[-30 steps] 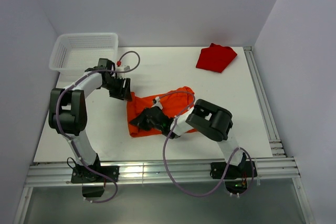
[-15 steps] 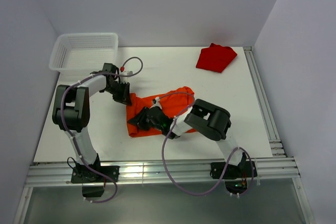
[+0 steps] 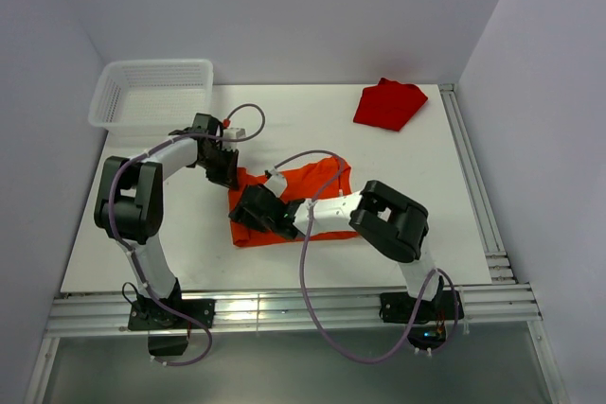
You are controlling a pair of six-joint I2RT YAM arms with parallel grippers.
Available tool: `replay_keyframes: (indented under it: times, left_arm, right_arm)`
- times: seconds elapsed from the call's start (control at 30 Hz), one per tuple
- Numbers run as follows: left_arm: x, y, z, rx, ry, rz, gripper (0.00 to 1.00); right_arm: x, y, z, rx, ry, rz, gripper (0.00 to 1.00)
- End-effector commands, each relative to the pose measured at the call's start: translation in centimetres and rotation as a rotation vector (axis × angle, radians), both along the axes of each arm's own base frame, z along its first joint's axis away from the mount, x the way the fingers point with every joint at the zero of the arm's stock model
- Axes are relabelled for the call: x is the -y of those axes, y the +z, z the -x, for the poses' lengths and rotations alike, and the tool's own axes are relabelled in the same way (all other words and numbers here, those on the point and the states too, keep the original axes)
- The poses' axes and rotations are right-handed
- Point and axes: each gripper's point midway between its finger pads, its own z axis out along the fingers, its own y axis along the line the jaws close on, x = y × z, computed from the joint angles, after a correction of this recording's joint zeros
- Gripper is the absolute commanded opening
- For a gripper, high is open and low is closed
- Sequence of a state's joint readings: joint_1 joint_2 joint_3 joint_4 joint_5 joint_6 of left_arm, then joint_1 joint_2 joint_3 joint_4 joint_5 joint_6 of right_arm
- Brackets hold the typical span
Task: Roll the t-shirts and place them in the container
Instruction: Roll the tshirt
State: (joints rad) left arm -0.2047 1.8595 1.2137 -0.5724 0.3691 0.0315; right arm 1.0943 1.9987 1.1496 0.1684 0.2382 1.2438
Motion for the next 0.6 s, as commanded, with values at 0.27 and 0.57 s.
replay_keyframes:
  times: [0.27,0.57]
  left_arm:
    - [-0.2,0.9,-0.6,0.054,0.008,-0.030,0.07]
    - [0.0,0.9,-0.4,0.050,0.000,-0.030,0.08]
  right_arm:
    - [3.4,3.4,-0.2,0.110,-0.073,0.353,0.61]
    - [0.9,4.5,-1.0,0.181,-0.024,0.473,0.61]
